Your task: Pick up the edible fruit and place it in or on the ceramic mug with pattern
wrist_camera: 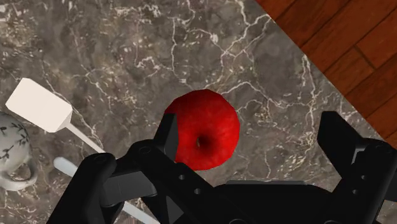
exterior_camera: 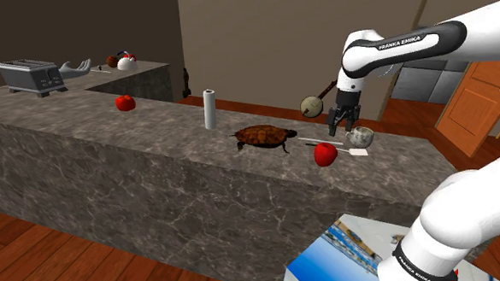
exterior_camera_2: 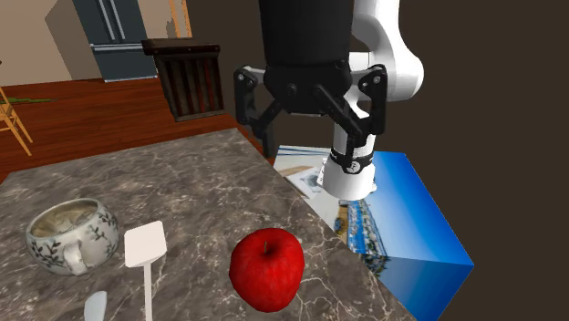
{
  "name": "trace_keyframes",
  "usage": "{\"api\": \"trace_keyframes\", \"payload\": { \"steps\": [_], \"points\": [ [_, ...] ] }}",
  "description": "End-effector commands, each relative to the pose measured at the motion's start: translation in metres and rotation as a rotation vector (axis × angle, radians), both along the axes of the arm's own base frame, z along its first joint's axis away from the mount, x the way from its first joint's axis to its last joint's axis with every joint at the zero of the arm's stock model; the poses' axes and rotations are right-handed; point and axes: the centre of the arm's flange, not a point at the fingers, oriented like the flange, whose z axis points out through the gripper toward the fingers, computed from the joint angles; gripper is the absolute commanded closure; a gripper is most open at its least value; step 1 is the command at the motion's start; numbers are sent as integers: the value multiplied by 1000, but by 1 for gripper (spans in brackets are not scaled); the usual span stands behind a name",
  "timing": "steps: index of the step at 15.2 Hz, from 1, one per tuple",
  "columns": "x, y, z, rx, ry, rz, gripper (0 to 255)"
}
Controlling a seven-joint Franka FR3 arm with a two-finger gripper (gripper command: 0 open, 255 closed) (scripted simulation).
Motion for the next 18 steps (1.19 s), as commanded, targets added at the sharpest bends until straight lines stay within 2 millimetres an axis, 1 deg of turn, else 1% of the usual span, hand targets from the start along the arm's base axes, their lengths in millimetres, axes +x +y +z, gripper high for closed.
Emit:
{"api": "trace_keyframes", "payload": {
  "steps": [1, 5, 6, 12, 13, 18],
  "points": [
    [15, -14, -12, 3, -12, -25, 0],
    [44, -48, -38, 13, -32, -74, 0],
    [45, -49, -39, 13, -33, -75, 0],
    [43, -47, -70, 13, -33, -75, 0],
    [43, -46, -78, 13, -33, -75, 0],
    [43, -46, -78, 13, -33, -75, 0]
  ]
}}
